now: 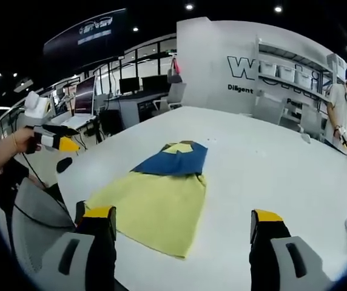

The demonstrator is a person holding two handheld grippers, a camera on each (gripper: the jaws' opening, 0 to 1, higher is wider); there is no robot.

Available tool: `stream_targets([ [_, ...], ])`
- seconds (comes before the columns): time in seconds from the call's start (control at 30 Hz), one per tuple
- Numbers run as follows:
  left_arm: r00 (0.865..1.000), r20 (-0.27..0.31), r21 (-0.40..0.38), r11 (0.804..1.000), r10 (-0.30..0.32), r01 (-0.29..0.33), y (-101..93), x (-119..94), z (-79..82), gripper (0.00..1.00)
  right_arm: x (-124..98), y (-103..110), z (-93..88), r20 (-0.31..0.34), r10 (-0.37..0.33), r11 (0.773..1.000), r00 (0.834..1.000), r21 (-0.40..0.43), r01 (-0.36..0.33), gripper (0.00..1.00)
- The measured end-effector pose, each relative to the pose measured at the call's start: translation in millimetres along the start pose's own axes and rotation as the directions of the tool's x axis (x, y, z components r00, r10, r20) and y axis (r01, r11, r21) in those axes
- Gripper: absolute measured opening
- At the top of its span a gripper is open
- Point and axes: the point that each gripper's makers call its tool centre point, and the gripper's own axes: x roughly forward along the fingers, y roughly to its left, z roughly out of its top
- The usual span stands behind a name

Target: Fold the garment on the visible template until the final outline fits inside the template.

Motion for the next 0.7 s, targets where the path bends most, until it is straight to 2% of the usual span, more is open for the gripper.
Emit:
stream_targets([
  [0.2, 1.0, -0.017, 0.002, 1.0, -0.008, 0.008, -0.2, 12.0, 1.3, 0.89, 13.7, 2.7, 7.5, -0.003, 0.023, 1.0, 1.0, -0.015, -0.023, 0.88],
  [0.4, 1.0, -0.012, 0.002, 1.0, -0.015, 0.015, -1.5, 23.4, 10.8, 0.88, 33.3, 7.5, 18.8, 0.006, 0.056, 0.998, 0.998, -0.014, -0.056, 0.86],
  [0.7, 0.999, -0.024, 0.018, 1.0, -0.022, 0.022, 0.5, 45.2, 19.3, 0.85, 68.9, 19.7, 37.5, 0.007, 0.114, 0.991, 0.993, -0.073, -0.113, 0.82],
])
